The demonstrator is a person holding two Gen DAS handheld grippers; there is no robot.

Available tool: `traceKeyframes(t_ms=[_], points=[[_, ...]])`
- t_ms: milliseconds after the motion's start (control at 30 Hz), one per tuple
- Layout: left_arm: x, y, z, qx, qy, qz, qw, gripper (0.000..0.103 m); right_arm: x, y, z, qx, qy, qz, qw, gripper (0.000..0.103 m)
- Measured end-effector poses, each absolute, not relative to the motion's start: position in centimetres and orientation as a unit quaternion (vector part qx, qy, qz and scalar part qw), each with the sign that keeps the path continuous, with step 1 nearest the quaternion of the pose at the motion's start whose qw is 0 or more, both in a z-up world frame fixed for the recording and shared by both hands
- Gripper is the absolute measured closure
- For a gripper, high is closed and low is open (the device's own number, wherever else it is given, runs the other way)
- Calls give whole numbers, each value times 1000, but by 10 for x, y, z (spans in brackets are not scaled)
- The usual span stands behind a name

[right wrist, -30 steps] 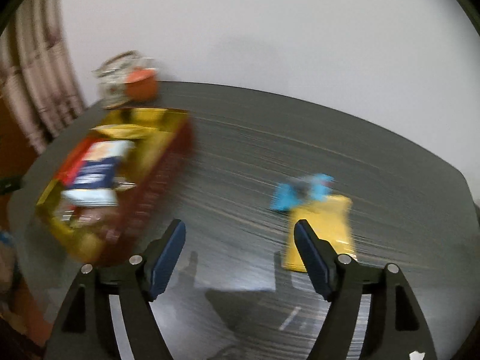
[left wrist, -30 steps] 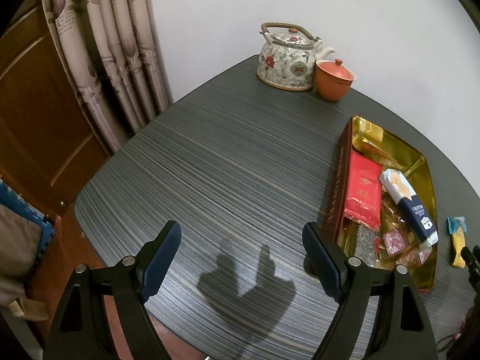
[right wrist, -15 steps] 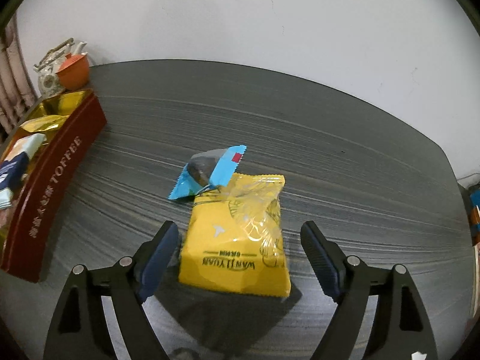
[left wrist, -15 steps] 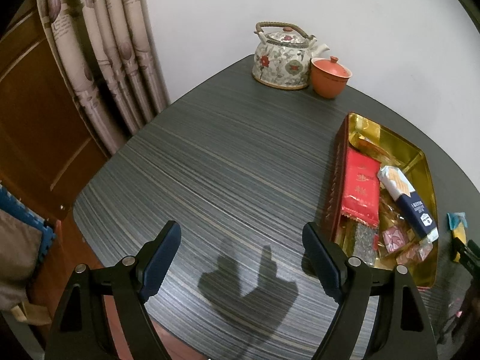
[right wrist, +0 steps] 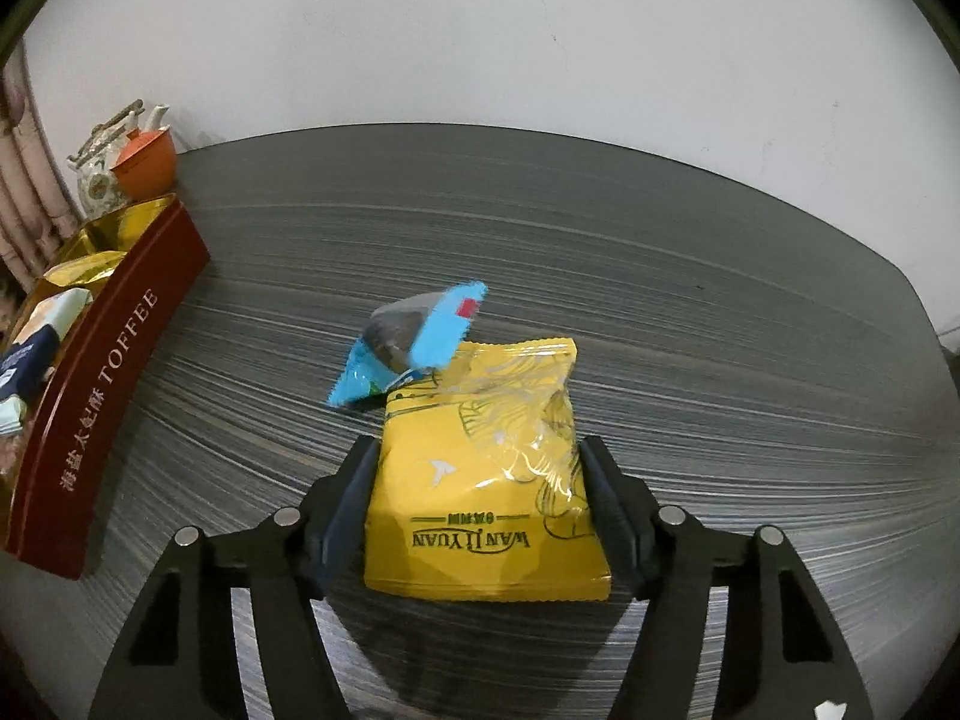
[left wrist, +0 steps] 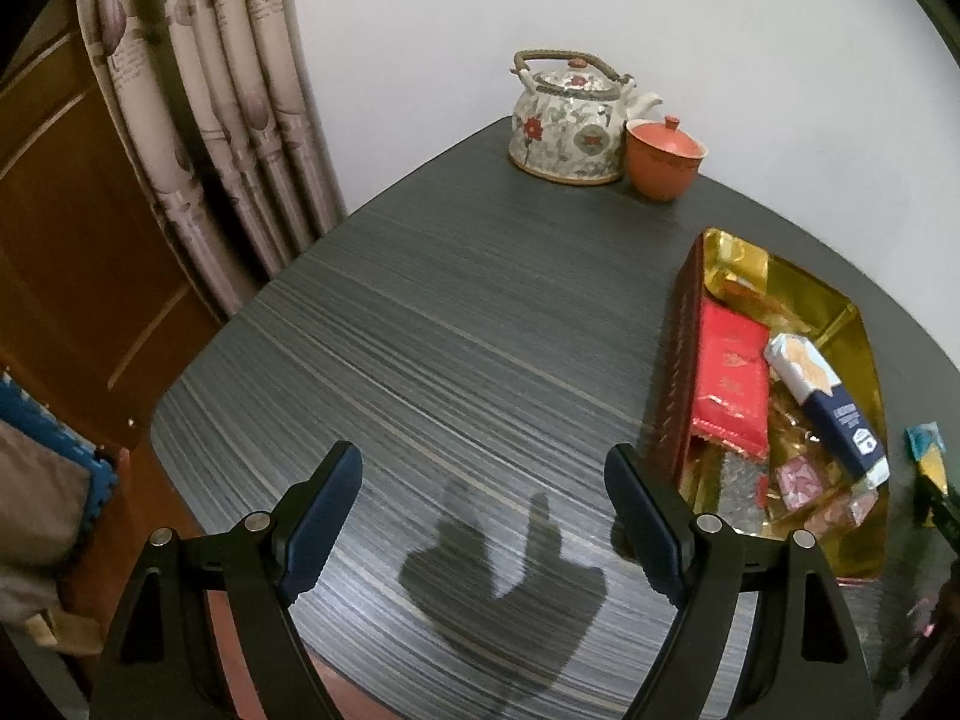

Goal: Organize snacks
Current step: 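Grasp the yellow WANTIYUAN pastry bag with the right gripper, then grasp the small blue-wrapped packet with the left gripper while the right gripper holds the yellow bag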

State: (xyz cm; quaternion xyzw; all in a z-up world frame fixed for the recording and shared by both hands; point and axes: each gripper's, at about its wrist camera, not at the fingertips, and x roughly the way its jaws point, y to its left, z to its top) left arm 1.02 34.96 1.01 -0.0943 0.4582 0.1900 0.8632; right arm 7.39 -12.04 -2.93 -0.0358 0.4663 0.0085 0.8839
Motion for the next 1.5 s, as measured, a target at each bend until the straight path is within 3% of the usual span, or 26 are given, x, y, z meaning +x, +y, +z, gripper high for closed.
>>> traceKeyframes(t_ms=[333,733,1133,1500], points=[[9,323,17,-71,439,144,884,20,48,-181,-25,-22,454,-23,891,42],[12,214,31,15,424,3,905,20,55,-253,-22,-8,448,-55,892,42],[60,95,33,39,424,-120,897,20,77,-270,-25,-1,449,-63,891,41],[123,10,0,48,443,-212,870,20,83,-267,-17,-1,449,-63,891,41]])
